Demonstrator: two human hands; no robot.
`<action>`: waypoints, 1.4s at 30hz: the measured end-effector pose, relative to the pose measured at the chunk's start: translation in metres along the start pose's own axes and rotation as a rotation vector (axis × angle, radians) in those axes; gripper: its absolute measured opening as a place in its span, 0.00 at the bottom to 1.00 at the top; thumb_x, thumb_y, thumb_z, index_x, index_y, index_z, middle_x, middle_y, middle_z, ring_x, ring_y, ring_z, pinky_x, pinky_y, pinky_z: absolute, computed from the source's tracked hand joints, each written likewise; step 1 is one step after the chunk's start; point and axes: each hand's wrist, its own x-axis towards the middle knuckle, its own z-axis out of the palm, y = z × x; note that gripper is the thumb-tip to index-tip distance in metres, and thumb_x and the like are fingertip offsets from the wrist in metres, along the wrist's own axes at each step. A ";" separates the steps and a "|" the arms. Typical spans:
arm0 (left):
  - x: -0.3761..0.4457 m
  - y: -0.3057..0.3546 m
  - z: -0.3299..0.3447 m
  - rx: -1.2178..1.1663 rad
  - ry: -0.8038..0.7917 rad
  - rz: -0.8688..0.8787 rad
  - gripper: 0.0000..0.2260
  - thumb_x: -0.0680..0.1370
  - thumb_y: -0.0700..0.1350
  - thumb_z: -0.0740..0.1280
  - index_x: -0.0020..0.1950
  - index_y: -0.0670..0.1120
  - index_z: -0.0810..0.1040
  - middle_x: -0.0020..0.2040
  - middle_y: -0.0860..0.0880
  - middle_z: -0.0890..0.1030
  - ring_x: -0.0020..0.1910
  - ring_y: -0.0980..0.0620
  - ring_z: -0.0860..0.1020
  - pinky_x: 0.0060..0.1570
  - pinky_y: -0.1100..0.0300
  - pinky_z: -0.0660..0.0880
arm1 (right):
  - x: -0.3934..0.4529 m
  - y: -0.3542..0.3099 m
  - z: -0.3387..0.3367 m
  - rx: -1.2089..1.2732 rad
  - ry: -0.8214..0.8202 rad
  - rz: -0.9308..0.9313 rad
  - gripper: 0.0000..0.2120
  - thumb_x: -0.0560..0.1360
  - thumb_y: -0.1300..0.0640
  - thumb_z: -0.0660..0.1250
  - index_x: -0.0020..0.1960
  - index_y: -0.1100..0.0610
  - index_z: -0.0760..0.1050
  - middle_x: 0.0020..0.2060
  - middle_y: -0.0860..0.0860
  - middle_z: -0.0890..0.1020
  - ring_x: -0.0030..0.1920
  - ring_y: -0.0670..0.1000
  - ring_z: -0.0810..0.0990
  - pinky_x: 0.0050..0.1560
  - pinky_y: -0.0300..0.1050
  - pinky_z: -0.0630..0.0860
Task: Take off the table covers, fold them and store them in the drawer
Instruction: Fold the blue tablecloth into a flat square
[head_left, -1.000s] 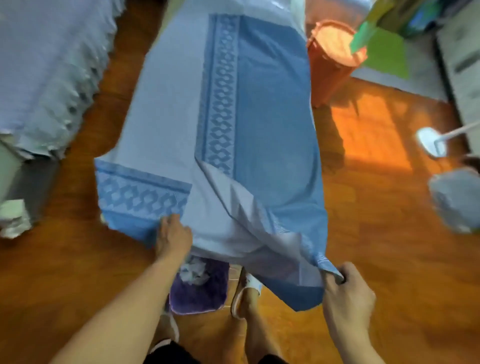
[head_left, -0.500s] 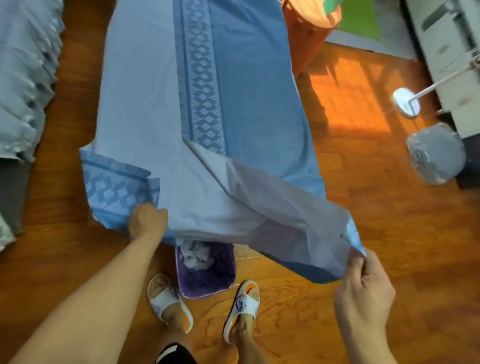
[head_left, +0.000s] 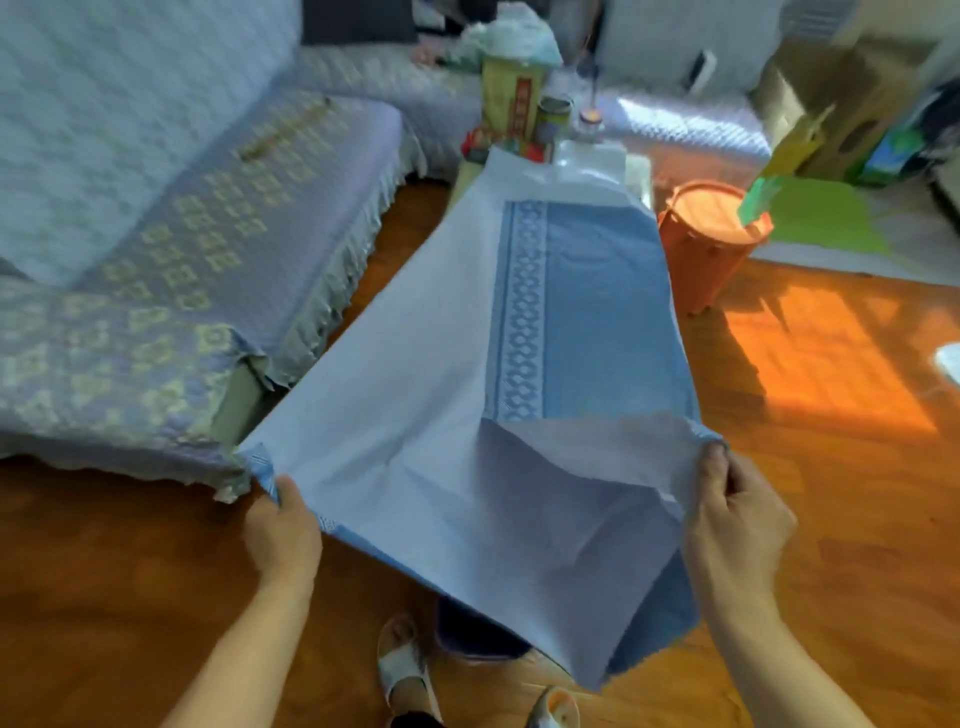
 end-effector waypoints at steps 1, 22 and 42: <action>-0.002 0.006 -0.003 -0.076 0.022 -0.043 0.15 0.85 0.45 0.59 0.55 0.33 0.77 0.55 0.33 0.80 0.51 0.36 0.79 0.47 0.45 0.72 | 0.002 -0.010 -0.007 -0.006 -0.005 -0.030 0.22 0.85 0.54 0.57 0.32 0.56 0.63 0.26 0.49 0.66 0.29 0.49 0.65 0.33 0.53 0.60; -0.011 0.020 -0.053 -0.297 -0.829 0.000 0.13 0.84 0.38 0.63 0.62 0.54 0.77 0.54 0.53 0.86 0.53 0.53 0.85 0.48 0.59 0.82 | -0.142 -0.093 0.124 0.099 0.000 0.020 0.17 0.81 0.48 0.56 0.36 0.55 0.67 0.27 0.46 0.69 0.30 0.53 0.67 0.35 0.46 0.54; -0.012 0.012 -0.060 -0.141 -0.556 0.030 0.09 0.83 0.41 0.63 0.54 0.49 0.83 0.51 0.50 0.85 0.50 0.49 0.84 0.48 0.53 0.83 | -0.171 -0.099 0.170 -0.073 -0.206 -0.051 0.15 0.80 0.58 0.62 0.61 0.50 0.82 0.50 0.51 0.86 0.50 0.56 0.83 0.50 0.49 0.77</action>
